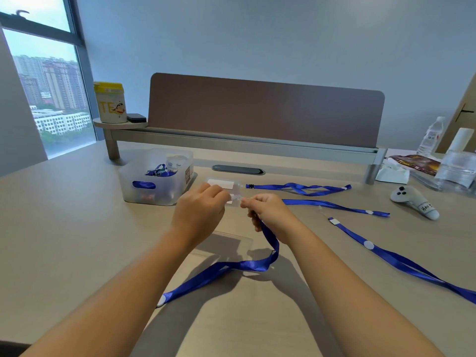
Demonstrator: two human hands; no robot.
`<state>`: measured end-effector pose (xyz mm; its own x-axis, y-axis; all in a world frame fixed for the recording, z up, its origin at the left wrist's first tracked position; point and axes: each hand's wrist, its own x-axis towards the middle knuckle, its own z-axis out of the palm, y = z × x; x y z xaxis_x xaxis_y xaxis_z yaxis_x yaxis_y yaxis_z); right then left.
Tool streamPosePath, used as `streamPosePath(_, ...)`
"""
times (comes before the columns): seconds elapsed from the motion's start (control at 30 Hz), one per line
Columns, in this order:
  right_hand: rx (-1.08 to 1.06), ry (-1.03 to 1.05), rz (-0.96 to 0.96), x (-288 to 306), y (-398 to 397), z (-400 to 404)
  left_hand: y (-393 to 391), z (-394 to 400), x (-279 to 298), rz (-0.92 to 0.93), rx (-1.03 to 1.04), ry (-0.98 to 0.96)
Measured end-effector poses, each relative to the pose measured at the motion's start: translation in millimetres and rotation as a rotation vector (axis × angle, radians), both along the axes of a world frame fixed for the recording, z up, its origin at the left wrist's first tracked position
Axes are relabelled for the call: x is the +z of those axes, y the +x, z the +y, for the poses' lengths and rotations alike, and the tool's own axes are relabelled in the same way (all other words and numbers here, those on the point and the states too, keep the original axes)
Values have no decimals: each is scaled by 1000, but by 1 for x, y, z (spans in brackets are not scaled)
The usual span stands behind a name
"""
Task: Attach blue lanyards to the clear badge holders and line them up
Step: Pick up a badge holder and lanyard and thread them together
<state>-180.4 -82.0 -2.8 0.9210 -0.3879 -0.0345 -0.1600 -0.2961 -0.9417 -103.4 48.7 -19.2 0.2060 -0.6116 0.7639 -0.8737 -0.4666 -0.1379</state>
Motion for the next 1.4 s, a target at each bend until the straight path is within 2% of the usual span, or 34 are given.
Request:
streamPosePath(0.13, -9, 69, -29, 2, 0, 2, -3, -2, -4, 78, -3, 62)
streamPosePath(0.23, -8, -2, -66, 4, 2, 5, -2, -6, -7, 112, 2, 100)
streamPosePath(0.4, -14, -85, -66, 1, 4, 7, -3, -10, 1, 58, -10, 87)
streamPosePath(0.7, -27, -268, -120, 4, 5, 15, 2, -7, 9, -23, 5, 249)
streamPosePath(1.0, -65, -215, -146, 3, 4, 17, -4, -13, 6, -47, 24, 150)
streamPosePath(1.07, -80, -193, -162, 4, 4, 18, -8, -13, 7, 0, 7, 79)
streamPosePath(1.23, -117, -169, -204, 1, 6, 23, -12, -16, 11, 400, -24, -167)
streamPosePath(1.33, -158, -95, -225, -1, 6, 24, -11, -17, 15, 558, -52, -258)
streamPosePath(1.4, -173, -22, -204, 2, 6, 20, -10, -17, 17, 757, -110, -307)
